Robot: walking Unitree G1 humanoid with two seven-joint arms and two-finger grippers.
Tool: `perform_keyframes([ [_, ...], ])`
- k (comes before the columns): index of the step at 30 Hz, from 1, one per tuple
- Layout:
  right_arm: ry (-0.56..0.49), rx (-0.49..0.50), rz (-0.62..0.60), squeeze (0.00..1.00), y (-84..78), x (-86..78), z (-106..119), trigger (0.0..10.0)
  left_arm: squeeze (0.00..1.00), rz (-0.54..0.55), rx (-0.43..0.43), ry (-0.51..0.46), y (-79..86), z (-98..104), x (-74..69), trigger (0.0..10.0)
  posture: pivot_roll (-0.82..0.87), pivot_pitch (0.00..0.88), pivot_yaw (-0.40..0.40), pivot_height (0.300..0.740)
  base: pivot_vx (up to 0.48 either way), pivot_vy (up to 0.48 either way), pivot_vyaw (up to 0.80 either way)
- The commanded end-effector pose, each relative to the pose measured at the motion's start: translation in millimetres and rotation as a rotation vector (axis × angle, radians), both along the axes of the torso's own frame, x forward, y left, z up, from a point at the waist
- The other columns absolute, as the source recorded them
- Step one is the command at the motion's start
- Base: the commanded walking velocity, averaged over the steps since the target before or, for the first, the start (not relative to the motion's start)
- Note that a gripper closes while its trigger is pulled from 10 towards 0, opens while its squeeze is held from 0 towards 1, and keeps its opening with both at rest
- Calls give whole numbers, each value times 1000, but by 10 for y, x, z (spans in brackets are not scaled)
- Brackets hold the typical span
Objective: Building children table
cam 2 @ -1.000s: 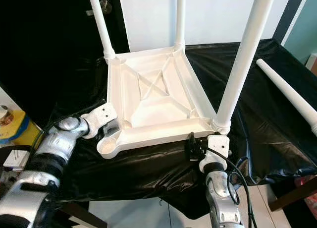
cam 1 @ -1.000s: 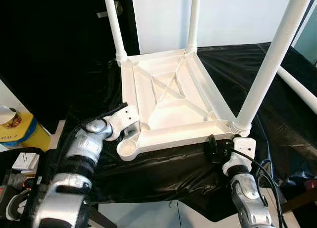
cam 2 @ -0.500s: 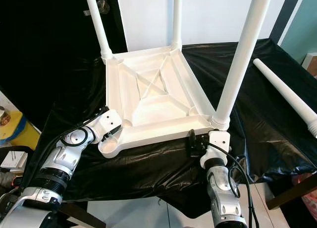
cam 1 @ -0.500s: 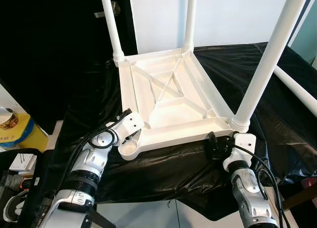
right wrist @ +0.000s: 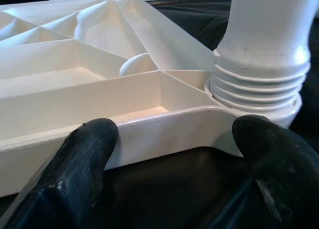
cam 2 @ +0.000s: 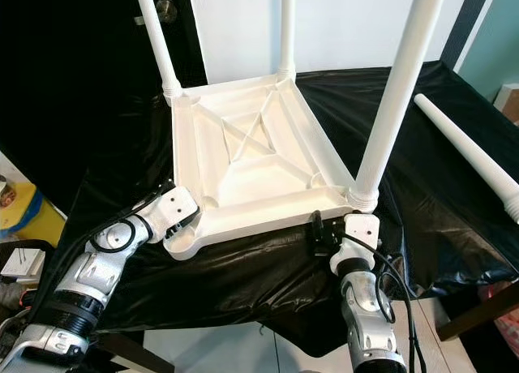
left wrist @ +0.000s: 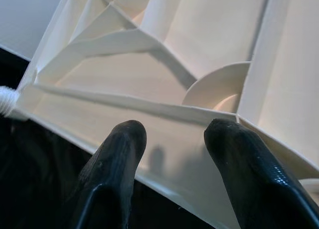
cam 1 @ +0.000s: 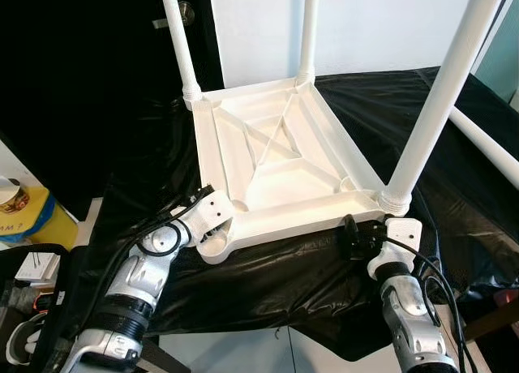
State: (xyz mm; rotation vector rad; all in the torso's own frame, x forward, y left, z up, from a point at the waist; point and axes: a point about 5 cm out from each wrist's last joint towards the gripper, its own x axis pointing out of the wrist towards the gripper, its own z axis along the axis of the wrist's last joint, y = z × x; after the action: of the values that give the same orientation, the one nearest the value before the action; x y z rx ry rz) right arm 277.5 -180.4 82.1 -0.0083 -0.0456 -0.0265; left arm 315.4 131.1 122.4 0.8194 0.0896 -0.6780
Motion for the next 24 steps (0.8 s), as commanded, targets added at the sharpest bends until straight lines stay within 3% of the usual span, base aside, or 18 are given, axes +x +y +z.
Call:
perform_keyframes([
  [1, 50, 16, 16, 0, 40, 43, -81, 10000, 0, -370, 73, 391, -246, -338, -332, 10000, -170, 50, 77, 740, 0, 0, 0],
  [5, 43, 5, 13, 0, -8, 164, -43, 10000, 0, -457, 50, 460, -357, -397, -497, 10000, -162, 49, 80, 740, 0, 0, 0],
  [11, 62, -2, 30, 0, 0, 258, -66, 10000, 0, -492, 30, 492, -447, -413, -601, 10000, -157, 58, 82, 740, 0, 0, 0],
  [24, 83, -15, 100, 0, 91, 537, -23, 10000, 0, -472, -77, 525, -653, -358, -622, 10000, -146, 83, 95, 740, 0, 0, 0],
])
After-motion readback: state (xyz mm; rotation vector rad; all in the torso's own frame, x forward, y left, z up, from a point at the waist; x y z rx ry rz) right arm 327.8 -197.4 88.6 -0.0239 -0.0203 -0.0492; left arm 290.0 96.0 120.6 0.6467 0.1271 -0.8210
